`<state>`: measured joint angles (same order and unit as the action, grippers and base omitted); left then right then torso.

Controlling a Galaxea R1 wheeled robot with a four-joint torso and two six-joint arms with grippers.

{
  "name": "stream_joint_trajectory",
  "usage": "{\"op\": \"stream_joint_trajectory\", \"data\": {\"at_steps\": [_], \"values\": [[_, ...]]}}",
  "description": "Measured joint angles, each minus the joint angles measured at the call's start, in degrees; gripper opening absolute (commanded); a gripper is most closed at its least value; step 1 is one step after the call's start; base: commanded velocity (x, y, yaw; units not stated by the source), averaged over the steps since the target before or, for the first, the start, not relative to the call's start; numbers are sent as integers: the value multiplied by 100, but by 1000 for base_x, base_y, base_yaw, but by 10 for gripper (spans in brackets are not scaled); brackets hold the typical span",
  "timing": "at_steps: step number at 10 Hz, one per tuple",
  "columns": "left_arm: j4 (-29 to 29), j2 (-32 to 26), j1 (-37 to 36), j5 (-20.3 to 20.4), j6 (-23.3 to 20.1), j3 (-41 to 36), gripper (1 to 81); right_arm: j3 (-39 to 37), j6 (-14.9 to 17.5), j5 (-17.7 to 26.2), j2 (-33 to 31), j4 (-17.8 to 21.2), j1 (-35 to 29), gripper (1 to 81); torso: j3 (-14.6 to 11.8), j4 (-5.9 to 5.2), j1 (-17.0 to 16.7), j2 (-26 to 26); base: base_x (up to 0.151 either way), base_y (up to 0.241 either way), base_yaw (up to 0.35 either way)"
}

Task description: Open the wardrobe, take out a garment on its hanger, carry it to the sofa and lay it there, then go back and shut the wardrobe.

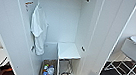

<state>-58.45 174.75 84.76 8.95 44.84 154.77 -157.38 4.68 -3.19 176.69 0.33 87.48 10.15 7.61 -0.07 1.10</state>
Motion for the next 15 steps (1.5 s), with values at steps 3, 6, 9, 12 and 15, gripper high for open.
{"op": "stream_joint_trajectory", "data": {"at_steps": [3, 6, 9, 12, 15], "values": [[13, -2, -141, 11, 2, 0, 811, 0, 0, -41, 13, -2, -129, 811, 0, 0, 10, -2, 134, 0, 0], [16, -16, -76, 6, 2, 0, 811, 0, 0, -24, 13, 0, -79, 811, 0, 0, 13, -2, 126, 0, 0], [18, -16, -91, 6, 2, 0, 811, 0, -2, -27, 11, 0, -96, 811, 0, 0, 17, -4, 66, 0, 0], [18, -16, -94, 6, 6, 0, 811, 0, -2, -38, 11, 0, -124, 811, 2, 0, 17, -9, 0, 0, 0], [66, -144, -45, 6, 127, 22, 811, 0, 0, -28, 13, 0, -132, 811, 2, 0, 15, -9, 0, 0, 0]]}}
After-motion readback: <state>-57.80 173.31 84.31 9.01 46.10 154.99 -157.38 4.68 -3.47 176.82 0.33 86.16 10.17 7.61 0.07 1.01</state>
